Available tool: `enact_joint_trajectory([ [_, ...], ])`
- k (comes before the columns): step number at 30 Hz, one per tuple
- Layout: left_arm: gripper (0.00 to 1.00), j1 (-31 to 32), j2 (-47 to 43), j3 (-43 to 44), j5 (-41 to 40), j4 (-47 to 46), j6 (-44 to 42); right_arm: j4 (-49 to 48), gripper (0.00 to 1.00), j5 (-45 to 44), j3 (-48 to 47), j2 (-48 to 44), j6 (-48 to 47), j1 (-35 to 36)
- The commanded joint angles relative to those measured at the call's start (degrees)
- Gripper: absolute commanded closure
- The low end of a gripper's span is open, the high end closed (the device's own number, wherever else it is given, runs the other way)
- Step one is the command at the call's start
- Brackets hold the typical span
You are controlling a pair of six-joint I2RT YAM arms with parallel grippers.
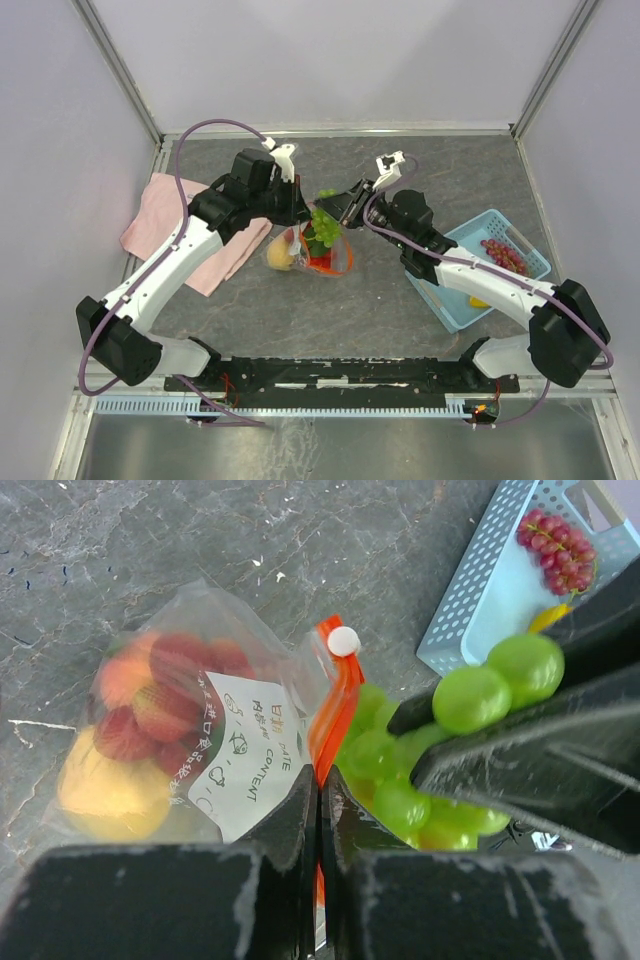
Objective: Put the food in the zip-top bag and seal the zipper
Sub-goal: Place the fake fruit in the zipper food storage bag.
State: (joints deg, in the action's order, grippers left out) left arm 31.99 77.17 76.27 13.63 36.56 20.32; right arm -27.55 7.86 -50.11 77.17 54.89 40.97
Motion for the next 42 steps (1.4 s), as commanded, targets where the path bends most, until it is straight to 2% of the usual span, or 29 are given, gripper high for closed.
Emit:
enact_joint_trajectory([
  [1,0.97,-0.5,0.0,0.4,0.2,-4.3,3.0,-7.7,0.85,-0.3,-1.9,0.3,1.4,1.9],
  [7,0.97,-0.8,-0.2,-0.5,1.2,-5.5,3.8,-11.1,0.85,-3.0,-0.6,0.2,1.2,2.8],
  [14,0.97,-1.4,-1.6,-1.6,2.3,-7.4,5.0,-19.8,0.86,-4.0,3.2,6.9,3.6,4.2],
  [24,0.97,-1.8,-2.2,-2.7,3.0,-8.3,5.5,-24.8,0.84,-8.2,6.6,12.7,4.1,5.7],
  [32,0.97,-2.3,-3.5,-3.6,1.9,-8.9,5.9,-26.3,0.8,-14.1,9.9,14.8,6.5,6.6],
  [37,0.97,-3.4,-3.9,-4.3,0.7,-9.2,6.9,-26.5,0.77,-14.6,11.0,13.5,4.8,6.8],
  [42,0.97,-3.5,-3.9,-4.5,2.0,-9.5,6.7,-22.7,0.77,-13.3,8.7,13.7,2.7,7.3],
])
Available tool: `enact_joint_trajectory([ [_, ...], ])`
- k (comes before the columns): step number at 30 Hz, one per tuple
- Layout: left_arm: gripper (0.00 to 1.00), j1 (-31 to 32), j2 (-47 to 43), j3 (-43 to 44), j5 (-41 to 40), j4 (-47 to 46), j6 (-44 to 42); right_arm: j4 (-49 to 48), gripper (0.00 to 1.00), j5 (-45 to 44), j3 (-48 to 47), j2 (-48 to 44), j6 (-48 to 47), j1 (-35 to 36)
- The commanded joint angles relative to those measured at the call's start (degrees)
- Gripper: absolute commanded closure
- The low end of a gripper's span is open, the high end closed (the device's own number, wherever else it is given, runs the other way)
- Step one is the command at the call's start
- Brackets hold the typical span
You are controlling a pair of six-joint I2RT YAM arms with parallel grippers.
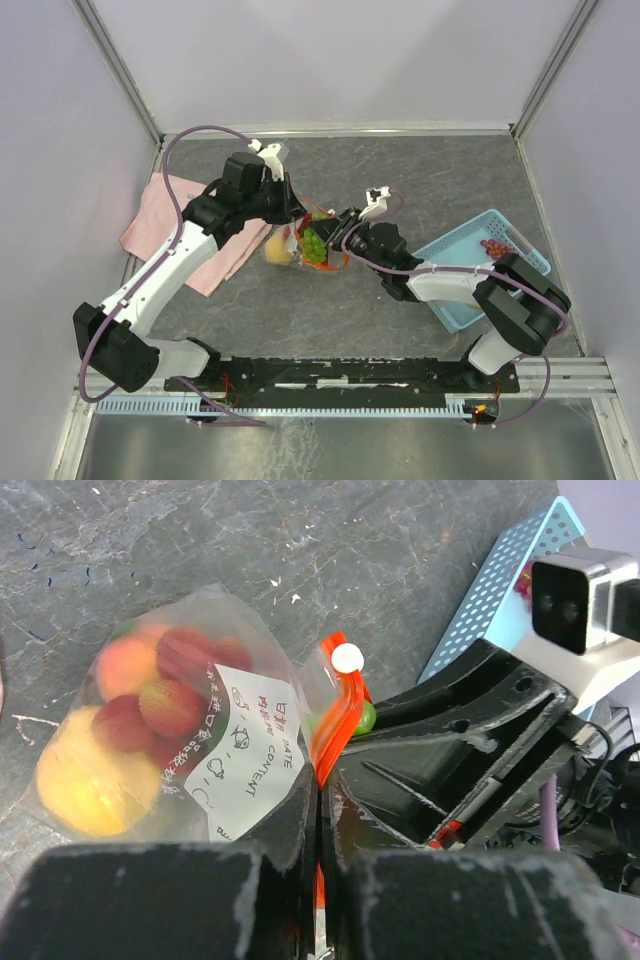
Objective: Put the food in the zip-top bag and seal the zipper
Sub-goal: Place the fake fruit in the zipper food storage bag.
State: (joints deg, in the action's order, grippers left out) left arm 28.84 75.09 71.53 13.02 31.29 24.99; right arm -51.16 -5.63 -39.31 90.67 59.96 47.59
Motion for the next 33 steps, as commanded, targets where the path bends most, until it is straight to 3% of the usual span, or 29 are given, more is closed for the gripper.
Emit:
enact_joint_trajectory([
  [1,0.97,-0.4,-1.9,0.2,3.2,-4.4,1.7,1.4,0.77,0.9,-3.0,0.7,-2.9,0.9],
  [4,0.97,-0.4,-1.6,0.2,5.3,-4.4,0.9,5.0,0.75,4.6,-7.6,3.3,-4.2,1.4],
  [8,0.97,-0.4,-1.5,-0.1,5.9,-4.4,0.8,8.6,0.62,8.8,-12.2,5.0,-5.7,1.6],
  [14,0.97,-0.4,-2.0,-0.6,4.8,-4.2,0.4,20.0,0.4,8.8,-13.6,0.3,-12.7,1.5],
  [18,0.97,-0.4,-1.9,-0.9,4.7,-4.1,0.2,28.2,0.31,9.6,-14.2,-3.0,-18.8,1.0],
  [25,0.97,-0.4,-1.9,-1.2,4.7,-4.0,0.1,34.6,0.25,13.1,-13.0,-7.5,-25.0,-0.5],
  [33,0.97,-0.4,-1.9,-1.0,5.2,-4.0,0.1,37.4,0.3,16.9,-10.8,-8.5,-34.7,-0.8],
])
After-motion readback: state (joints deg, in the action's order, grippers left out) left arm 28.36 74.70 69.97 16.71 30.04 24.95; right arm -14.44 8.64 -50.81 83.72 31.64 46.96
